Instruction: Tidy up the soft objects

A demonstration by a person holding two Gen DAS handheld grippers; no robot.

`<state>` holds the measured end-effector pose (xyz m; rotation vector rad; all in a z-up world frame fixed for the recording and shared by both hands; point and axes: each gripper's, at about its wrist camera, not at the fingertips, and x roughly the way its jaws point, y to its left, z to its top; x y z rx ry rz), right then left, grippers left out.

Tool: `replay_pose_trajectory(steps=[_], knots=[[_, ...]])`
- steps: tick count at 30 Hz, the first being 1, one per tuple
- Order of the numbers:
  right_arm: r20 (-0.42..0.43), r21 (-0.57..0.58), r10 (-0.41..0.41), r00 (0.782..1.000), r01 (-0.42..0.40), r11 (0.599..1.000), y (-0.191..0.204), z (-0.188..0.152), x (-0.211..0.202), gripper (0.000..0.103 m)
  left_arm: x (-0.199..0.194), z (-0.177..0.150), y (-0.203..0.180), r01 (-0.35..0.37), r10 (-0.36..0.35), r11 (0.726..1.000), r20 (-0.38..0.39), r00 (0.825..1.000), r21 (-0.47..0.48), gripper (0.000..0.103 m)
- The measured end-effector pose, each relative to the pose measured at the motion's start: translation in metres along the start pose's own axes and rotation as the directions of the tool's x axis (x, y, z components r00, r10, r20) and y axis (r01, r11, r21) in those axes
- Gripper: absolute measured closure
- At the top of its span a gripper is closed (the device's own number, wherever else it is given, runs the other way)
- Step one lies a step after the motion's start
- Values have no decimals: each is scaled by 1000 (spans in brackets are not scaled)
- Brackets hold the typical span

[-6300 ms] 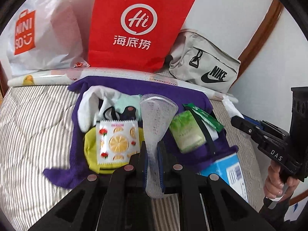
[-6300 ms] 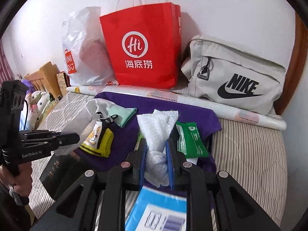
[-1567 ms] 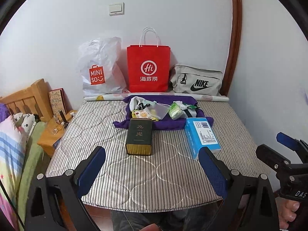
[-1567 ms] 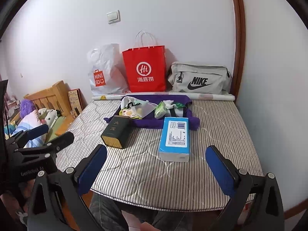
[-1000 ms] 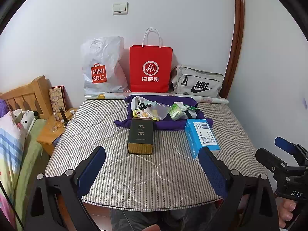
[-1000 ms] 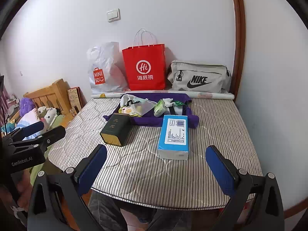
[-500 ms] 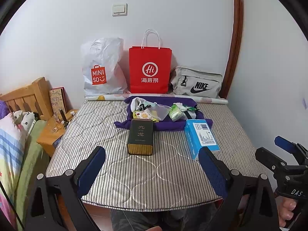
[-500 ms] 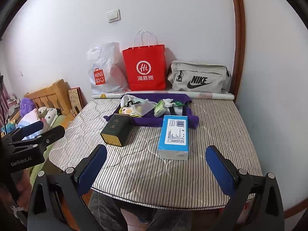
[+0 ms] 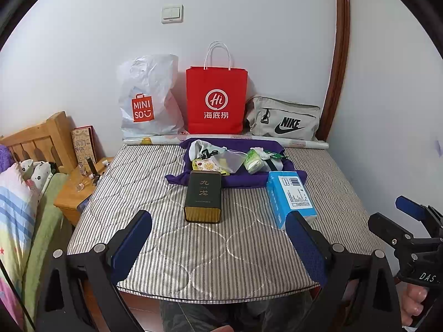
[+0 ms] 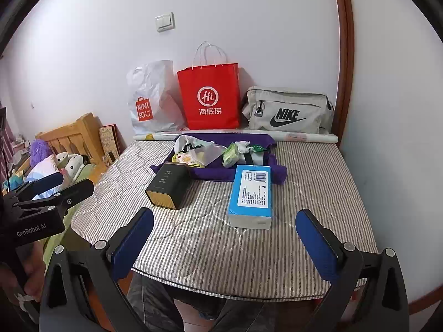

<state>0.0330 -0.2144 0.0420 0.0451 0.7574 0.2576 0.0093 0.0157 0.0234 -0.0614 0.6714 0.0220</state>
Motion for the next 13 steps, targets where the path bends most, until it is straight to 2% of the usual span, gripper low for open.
replay_pose_trajectory(steps=[13], knots=[[3, -2, 0, 1000, 0, 1000, -1, 0, -1, 2, -2, 0, 0, 1, -2, 1000, 18, 1000, 6, 5]])
